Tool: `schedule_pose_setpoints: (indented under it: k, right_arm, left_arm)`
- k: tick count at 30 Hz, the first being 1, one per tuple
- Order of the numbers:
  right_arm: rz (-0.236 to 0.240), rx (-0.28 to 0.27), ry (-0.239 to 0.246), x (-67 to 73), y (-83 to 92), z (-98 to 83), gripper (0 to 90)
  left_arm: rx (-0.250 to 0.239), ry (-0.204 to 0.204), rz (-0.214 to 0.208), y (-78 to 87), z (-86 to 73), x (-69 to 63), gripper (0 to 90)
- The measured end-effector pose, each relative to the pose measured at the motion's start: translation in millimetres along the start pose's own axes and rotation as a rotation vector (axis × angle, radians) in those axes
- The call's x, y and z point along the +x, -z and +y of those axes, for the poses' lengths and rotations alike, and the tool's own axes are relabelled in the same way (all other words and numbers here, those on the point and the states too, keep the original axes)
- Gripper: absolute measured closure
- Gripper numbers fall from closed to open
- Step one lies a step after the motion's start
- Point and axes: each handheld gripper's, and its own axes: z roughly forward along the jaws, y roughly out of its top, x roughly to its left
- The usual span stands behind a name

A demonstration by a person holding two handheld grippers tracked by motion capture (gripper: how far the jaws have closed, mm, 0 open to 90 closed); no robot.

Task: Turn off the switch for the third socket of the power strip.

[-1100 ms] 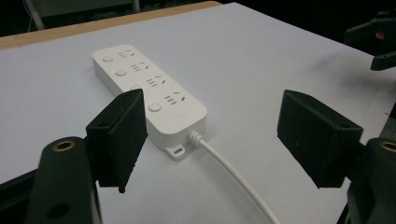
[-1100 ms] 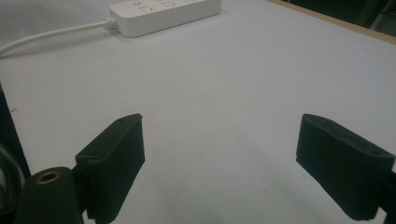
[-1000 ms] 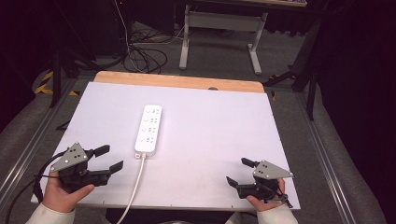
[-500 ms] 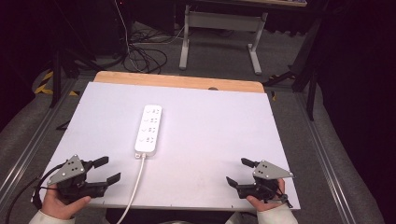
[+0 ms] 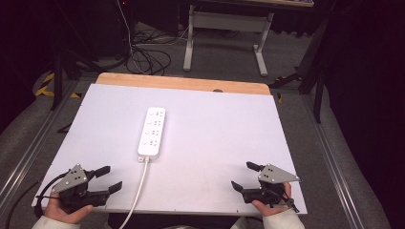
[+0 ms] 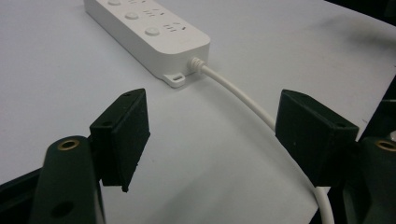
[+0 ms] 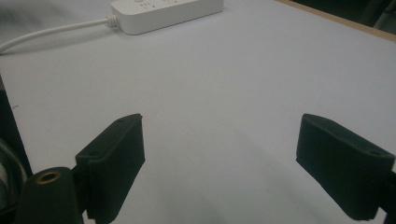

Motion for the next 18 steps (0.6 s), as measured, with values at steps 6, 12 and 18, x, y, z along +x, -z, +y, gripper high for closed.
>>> schedule_pose_setpoints:
  k: [6, 12, 18]
  right_arm:
    - [0.002, 0.000, 0.002, 0.0, 0.0, 0.0, 15.7]
    - [0.000, 0.001, 0.002, 0.2, -0.4, 0.3, 15.7]
    - [0.001, 0.003, 0.002, -0.1, -0.4, 0.2, 15.7]
  left_arm:
    - [-0.010, -0.013, 0.011, 0.3, 2.5, -0.3, 27.6]
    - [-0.015, -0.026, 0.020, -0.2, 3.1, -1.2, 27.6]
    - [-0.028, -0.027, 0.025, 1.6, 4.2, -1.1, 28.3]
